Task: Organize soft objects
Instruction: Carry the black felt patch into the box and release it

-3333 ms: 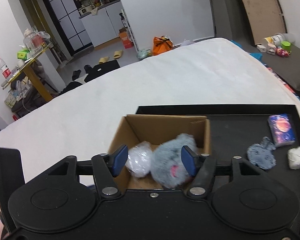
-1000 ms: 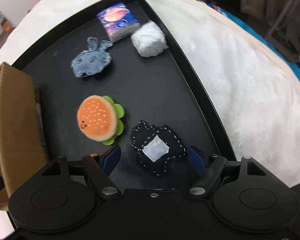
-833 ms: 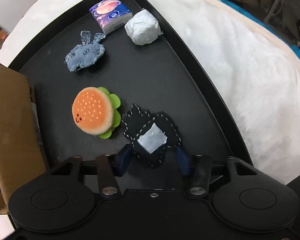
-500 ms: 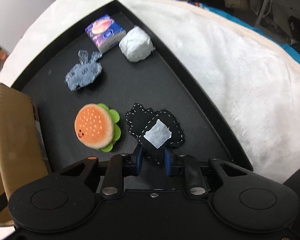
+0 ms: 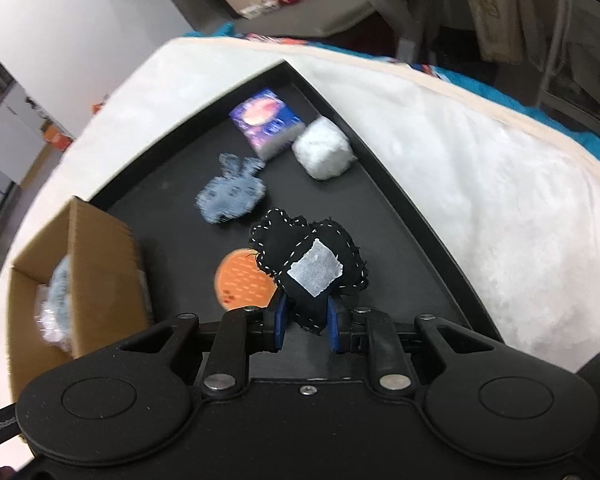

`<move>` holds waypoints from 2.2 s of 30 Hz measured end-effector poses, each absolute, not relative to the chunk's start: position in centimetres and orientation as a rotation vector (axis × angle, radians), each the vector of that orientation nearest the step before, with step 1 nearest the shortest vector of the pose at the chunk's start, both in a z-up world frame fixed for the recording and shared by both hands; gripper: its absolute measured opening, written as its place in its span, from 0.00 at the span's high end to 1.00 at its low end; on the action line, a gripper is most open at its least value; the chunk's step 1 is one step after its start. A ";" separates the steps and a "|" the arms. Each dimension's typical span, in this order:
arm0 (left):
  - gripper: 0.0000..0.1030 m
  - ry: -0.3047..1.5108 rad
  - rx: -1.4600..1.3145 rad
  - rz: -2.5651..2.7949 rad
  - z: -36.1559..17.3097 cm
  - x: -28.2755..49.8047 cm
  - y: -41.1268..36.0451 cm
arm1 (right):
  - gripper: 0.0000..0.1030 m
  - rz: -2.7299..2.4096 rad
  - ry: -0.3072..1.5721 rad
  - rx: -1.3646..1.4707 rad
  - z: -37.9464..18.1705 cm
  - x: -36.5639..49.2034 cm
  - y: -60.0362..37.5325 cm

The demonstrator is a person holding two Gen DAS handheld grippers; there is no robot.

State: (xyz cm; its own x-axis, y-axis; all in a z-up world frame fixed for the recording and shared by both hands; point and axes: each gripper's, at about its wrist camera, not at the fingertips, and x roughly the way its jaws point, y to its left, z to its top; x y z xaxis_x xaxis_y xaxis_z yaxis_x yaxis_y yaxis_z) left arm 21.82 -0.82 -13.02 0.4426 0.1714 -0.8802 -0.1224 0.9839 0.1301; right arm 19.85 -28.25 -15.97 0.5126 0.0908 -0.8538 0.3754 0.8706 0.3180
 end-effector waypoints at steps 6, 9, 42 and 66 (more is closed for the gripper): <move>0.28 1.089 0.027 0.187 -12.7 21.5 0.0 | 0.80 -0.130 0.970 0.472 -14.3 19.8 -27.1; 0.28 1.083 0.018 0.189 -12.7 21.4 0.3 | 0.80 -0.104 0.945 0.457 -13.5 19.9 -26.5; 0.81 1.040 -0.195 0.152 -13.6 20.3 4.7 | 0.80 0.189 0.895 0.333 -8.5 21.4 -14.6; 0.87 1.047 -0.277 0.117 -14.0 20.3 6.1 | 0.59 0.355 1.051 0.463 -9.7 22.7 -11.0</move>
State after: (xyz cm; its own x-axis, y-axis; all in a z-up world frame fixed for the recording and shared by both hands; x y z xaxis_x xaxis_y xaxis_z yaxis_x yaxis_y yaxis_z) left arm 20.29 6.05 -14.04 0.4974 -0.0365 -0.8667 -0.2264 0.9590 -0.1703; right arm 22.69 -11.05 -9.66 0.4553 0.4907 -0.7429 -0.0603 0.8495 0.5242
